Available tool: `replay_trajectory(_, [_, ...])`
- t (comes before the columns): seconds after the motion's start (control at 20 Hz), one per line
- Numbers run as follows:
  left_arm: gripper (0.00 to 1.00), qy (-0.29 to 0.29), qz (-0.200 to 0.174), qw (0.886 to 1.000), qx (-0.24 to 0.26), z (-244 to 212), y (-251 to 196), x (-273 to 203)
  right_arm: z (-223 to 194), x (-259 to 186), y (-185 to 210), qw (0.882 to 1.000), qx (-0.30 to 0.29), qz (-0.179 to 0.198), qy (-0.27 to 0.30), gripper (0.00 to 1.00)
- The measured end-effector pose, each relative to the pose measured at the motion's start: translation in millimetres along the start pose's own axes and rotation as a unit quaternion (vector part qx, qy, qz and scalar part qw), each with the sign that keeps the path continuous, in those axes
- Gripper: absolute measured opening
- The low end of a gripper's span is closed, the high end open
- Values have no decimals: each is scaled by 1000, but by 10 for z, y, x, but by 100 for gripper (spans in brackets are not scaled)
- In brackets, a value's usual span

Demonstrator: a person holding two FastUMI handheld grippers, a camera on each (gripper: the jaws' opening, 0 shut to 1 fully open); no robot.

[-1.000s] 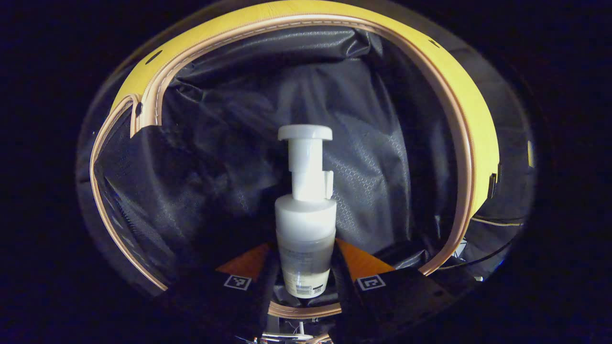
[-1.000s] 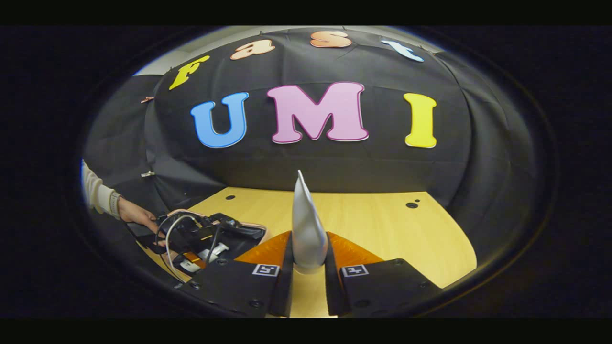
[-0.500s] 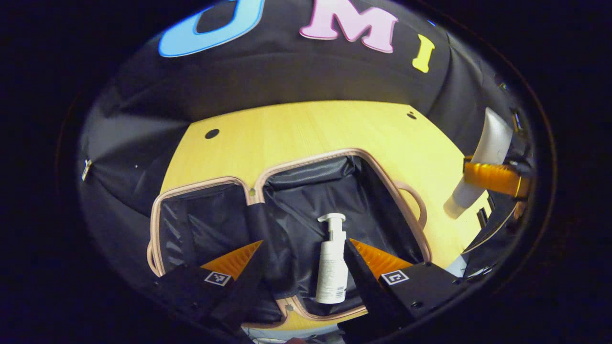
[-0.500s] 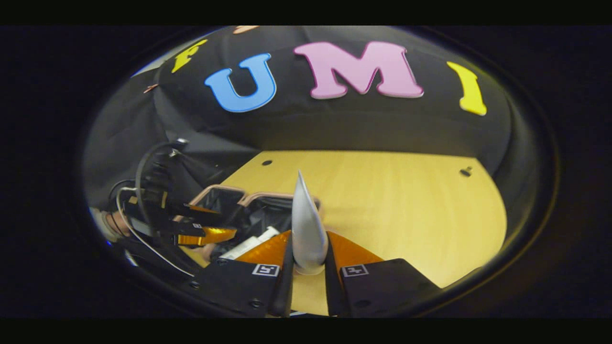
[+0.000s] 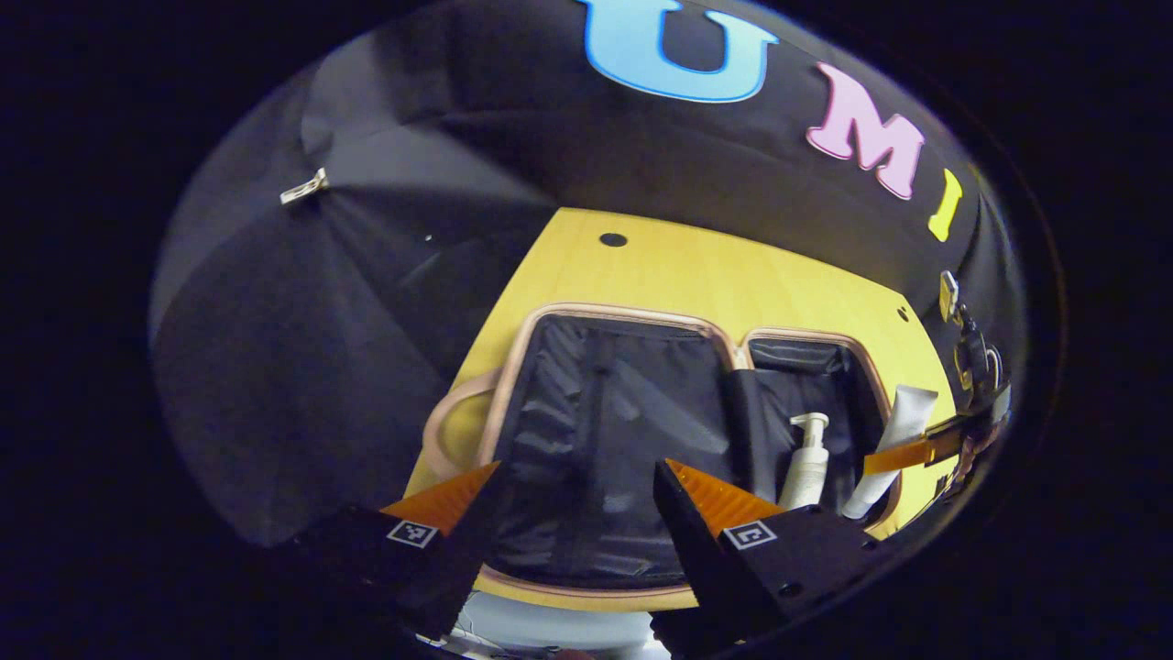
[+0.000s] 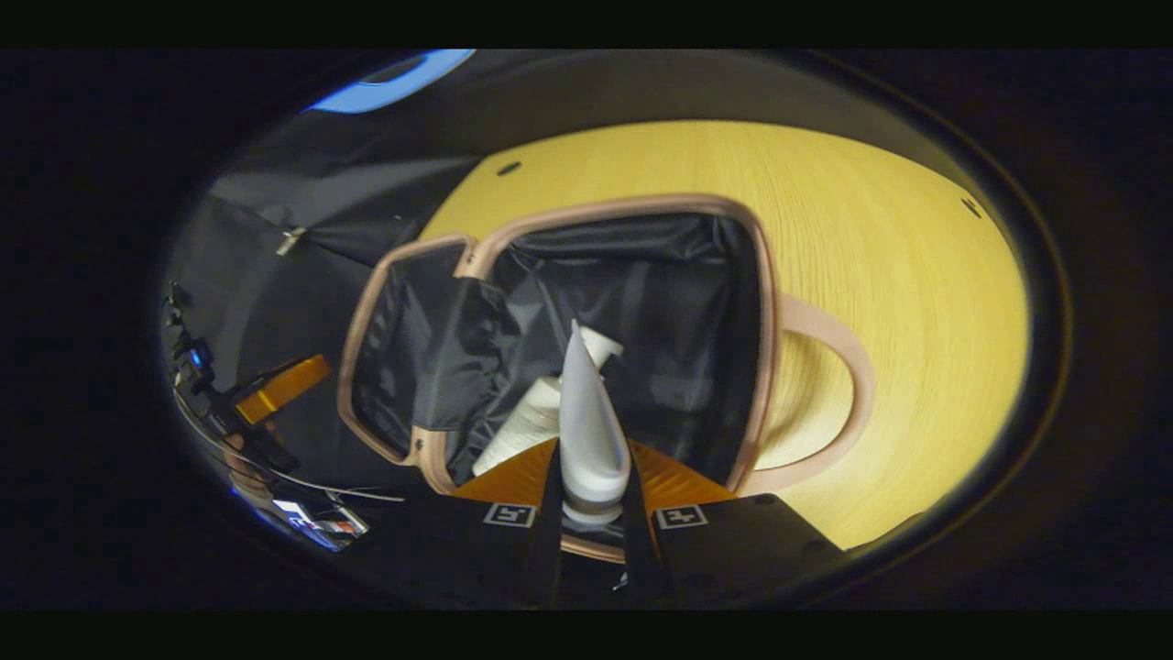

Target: First open the suitcase, pack the skin care products into it, and then close the suitcase.

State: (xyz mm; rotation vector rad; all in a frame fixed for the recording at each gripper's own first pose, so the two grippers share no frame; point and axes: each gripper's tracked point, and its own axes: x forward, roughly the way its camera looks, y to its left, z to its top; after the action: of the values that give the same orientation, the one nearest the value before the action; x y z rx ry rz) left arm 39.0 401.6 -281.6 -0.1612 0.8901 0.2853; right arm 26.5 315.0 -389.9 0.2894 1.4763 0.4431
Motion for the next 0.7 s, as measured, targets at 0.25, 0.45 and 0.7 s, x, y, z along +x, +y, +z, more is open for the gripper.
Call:
replay_trajectory(0.25, [97,35,40,998,-30,-72,514,365,-77,154,-94,997,46,-32,44,33])
replay_trajectory(0.45, [97,43,47,997,-38,-8,661,569,-77,30,-164,997,65,-49,17,36])
replay_trajectory(0.7, [92,28,63,996,-64,214,875,700,96,-419,24,994,78,-21,-73,67])
